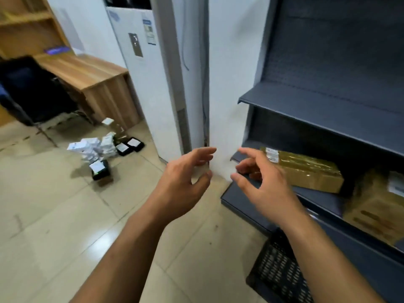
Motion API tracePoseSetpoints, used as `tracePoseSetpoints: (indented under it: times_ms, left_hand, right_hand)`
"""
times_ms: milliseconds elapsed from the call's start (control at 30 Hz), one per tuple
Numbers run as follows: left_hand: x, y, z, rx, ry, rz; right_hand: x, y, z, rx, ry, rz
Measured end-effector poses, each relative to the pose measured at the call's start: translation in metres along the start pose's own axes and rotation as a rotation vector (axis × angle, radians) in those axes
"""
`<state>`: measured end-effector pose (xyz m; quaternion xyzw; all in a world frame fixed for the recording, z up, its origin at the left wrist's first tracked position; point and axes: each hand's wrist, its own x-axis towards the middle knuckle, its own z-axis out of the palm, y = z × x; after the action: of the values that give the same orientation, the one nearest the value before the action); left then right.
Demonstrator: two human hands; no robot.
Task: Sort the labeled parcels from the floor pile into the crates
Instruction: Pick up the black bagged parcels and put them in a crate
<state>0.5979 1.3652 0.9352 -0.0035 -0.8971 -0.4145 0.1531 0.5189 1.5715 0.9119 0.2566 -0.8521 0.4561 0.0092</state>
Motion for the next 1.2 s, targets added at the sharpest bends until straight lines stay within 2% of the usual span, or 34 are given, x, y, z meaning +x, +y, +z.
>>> tracePoseSetpoints:
  times_ms: [200,467,700,900,1200]
  left_hand:
    - [-0.001,-0.084,-0.091,-0.026,0.19,-0.153]
    - [0.022,-0.168,-0.14,0.007,0.308,-0.365]
    - [0.119,-0.231,-0.166,0.071,0.371,-0.494]
    - [0.213,-0.278,-0.204,0.124,0.431,-0.547]
    - [0.281,-0.352,-0.245,0.119,0.471,-0.598]
  right_hand:
    - [0.079,-0.051,0.1,-0.016,-0.181,-0.128]
    - [0.185,-0.056,0.195,0.037,-0.368,-0.195]
    - [0.313,-0.044,0.253,0.142,-0.503,-0.2]
    - [0.434,-0.028,0.285,0.216,-0.524,-0.18]
    - [0.538,-0.03,0.355,0.247,-0.59,-0.188]
